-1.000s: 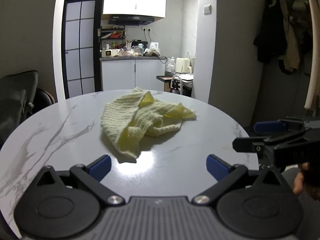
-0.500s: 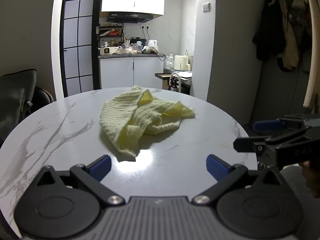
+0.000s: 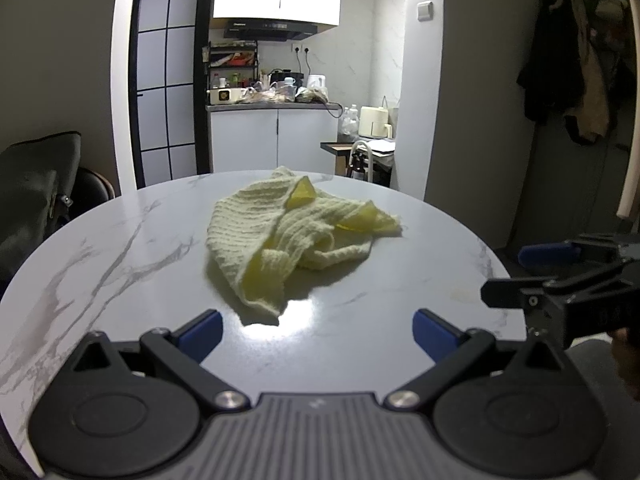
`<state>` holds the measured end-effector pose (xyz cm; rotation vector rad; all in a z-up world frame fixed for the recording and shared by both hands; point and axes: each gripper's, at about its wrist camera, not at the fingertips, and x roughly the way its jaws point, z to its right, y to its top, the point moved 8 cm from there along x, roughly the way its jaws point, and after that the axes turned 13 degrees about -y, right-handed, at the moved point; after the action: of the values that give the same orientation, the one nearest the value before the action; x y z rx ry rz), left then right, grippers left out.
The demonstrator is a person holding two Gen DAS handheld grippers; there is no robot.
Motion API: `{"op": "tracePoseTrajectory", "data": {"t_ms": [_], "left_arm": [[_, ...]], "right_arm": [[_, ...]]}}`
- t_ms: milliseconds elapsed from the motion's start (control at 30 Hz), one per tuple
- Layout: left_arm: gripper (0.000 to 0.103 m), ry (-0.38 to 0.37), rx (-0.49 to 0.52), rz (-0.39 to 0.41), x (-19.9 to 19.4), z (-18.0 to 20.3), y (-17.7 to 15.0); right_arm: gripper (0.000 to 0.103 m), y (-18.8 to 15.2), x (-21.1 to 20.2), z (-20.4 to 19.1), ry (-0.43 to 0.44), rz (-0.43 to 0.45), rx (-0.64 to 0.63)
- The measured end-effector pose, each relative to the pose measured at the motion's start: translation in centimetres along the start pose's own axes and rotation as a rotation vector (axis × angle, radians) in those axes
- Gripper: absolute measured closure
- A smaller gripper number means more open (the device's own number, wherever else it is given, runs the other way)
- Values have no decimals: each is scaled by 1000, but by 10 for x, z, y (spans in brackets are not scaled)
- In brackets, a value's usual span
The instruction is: Fold towel
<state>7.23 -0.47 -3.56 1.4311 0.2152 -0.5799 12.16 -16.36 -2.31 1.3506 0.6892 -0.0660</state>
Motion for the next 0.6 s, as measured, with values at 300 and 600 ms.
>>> {"op": "tracePoseTrajectory", "data": {"t_ms": [300,600], "left_arm": [[1,-2,13,-14,3,3,-3],[1,-4,-1,-13,6,-1,-2]], "right_arm": [[14,2,1,4,1,0,7],[25,0,3,2,29,-10,4]]}}
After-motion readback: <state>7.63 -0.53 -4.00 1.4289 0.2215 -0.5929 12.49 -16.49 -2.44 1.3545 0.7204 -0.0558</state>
